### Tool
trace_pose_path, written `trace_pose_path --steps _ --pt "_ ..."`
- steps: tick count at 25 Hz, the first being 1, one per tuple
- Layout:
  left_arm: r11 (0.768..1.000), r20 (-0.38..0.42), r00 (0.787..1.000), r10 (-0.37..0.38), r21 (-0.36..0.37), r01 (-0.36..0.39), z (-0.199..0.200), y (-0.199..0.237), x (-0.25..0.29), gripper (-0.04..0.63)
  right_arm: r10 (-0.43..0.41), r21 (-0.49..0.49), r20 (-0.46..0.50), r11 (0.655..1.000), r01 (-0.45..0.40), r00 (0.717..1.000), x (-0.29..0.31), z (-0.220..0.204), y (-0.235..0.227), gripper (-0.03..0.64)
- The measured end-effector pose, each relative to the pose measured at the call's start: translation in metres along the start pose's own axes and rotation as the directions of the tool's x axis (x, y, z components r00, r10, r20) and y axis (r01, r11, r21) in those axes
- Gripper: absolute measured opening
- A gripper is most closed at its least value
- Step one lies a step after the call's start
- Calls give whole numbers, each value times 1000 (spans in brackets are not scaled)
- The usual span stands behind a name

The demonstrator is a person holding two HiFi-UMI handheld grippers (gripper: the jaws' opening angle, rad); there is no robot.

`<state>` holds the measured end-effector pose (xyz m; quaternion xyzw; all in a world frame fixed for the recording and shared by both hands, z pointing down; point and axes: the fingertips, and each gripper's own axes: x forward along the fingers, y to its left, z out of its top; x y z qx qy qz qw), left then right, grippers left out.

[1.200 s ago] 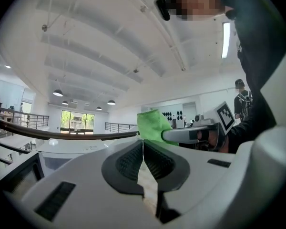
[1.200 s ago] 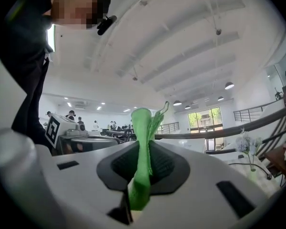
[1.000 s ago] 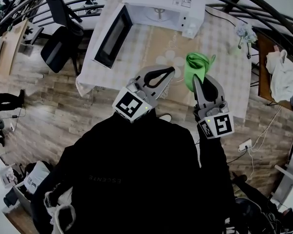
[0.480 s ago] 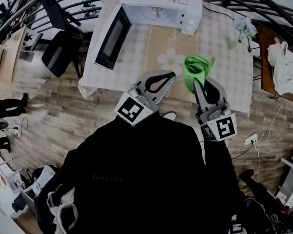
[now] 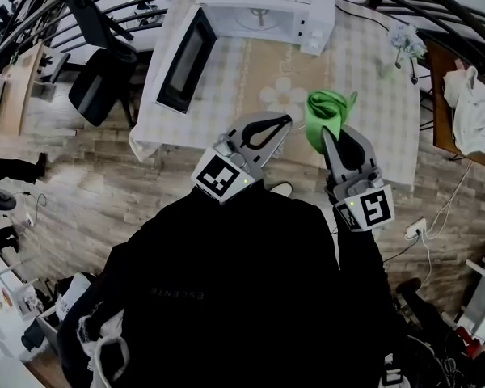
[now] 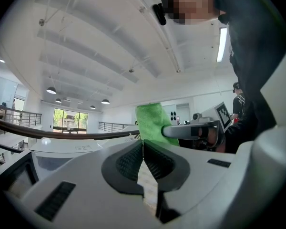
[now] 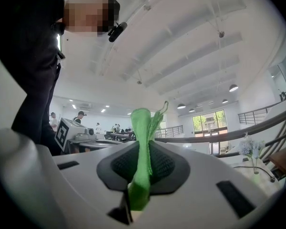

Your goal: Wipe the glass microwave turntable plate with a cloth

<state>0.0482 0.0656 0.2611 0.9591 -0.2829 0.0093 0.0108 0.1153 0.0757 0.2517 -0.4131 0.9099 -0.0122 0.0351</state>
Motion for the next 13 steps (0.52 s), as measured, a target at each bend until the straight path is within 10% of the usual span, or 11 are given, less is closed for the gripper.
trace_pose_path --steps 13 --pt "1000 -3 1000 -6 0 6 0 2 7 21 -13 15 -12 1000 13 1000 -1 -6 -4 52"
